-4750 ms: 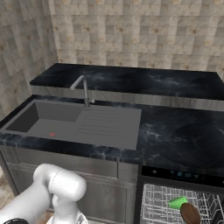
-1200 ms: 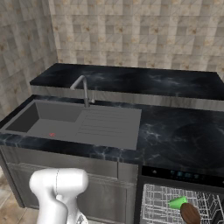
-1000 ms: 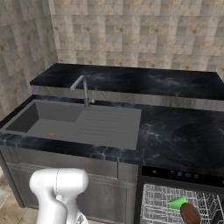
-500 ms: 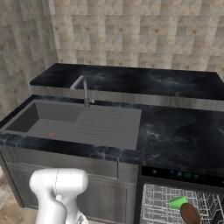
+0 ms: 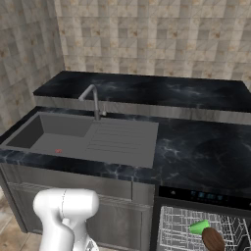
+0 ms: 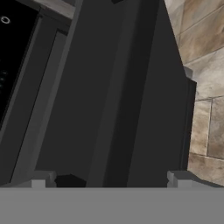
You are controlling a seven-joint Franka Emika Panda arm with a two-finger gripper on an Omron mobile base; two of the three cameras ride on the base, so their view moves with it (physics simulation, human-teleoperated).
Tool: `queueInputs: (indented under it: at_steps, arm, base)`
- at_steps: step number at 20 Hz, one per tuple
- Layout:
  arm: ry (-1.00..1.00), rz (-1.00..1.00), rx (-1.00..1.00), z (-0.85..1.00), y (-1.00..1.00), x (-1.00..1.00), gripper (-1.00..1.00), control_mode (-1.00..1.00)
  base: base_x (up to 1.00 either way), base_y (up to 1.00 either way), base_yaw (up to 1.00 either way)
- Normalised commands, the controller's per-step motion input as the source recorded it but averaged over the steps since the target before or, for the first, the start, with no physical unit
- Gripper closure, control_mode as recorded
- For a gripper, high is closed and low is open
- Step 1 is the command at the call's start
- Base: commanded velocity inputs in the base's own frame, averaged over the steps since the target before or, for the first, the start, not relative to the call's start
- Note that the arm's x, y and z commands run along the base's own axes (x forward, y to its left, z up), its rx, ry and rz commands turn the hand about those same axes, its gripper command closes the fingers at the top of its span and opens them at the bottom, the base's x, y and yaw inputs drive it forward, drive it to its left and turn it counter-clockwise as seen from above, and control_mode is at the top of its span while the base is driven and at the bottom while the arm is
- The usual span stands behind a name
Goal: Pick up the cup and bowl from the counter, place them in the dishwasher, and close the dishwasher door.
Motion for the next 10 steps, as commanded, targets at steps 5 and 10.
queueInputs:
  at_steps: [5, 10]
  arm:
    - [0.00, -0.02, 0.00, 0.00, 0.00, 0.65, -1.00, -1.00]
    - [0.00, -0.03, 0.00, 0.00, 0.00, 0.66, -1.00, -1.00]
  base:
    - [0.00, 0.00, 0.00]
    - [0.00, 0.00, 0.00]
